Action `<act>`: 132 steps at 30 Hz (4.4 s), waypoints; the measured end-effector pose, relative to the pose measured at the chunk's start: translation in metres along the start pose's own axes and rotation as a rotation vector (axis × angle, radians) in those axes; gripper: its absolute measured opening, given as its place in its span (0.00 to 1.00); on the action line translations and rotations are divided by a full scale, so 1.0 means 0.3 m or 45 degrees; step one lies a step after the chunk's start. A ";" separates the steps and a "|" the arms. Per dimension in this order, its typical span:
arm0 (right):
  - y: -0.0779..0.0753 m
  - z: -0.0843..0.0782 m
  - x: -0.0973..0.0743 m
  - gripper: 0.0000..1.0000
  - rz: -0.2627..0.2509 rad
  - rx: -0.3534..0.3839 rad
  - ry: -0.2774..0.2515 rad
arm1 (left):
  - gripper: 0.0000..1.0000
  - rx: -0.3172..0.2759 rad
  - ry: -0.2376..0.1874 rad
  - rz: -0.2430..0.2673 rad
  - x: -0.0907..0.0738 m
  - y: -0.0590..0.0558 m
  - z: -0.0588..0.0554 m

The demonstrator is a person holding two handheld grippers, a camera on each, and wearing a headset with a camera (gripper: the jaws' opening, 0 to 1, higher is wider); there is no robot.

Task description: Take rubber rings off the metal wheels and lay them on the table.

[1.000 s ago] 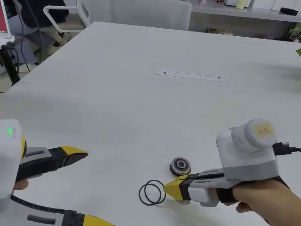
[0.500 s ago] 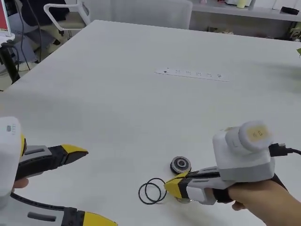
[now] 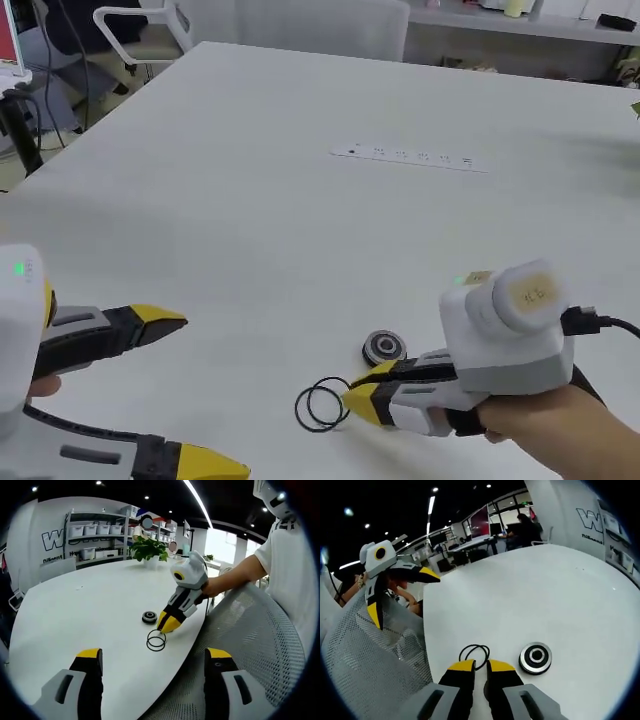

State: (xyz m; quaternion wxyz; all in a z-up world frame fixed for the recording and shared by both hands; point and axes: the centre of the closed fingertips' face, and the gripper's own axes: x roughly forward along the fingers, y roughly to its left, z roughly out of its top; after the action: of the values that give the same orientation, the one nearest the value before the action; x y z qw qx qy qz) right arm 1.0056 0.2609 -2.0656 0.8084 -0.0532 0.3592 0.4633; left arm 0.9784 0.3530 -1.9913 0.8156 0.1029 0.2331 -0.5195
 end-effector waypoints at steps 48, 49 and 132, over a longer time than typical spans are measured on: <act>-0.063 0.140 -0.153 0.22 -0.070 0.006 -0.196 | 0.82 0.011 0.023 0.018 0.002 0.006 -0.012; -0.063 0.143 -0.158 0.23 -0.071 0.008 -0.201 | 0.83 0.013 0.023 0.018 0.002 0.005 -0.011; -0.236 0.027 -0.128 0.34 -0.100 -0.057 -0.054 | 0.27 0.384 -0.072 -0.185 0.537 0.047 0.223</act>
State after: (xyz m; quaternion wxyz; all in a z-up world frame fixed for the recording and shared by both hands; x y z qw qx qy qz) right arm 1.0536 0.1972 -2.0528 0.8319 -0.0756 0.3293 0.4401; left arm 1.0659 0.2030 -2.0126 0.7573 0.1924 0.1364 -0.6090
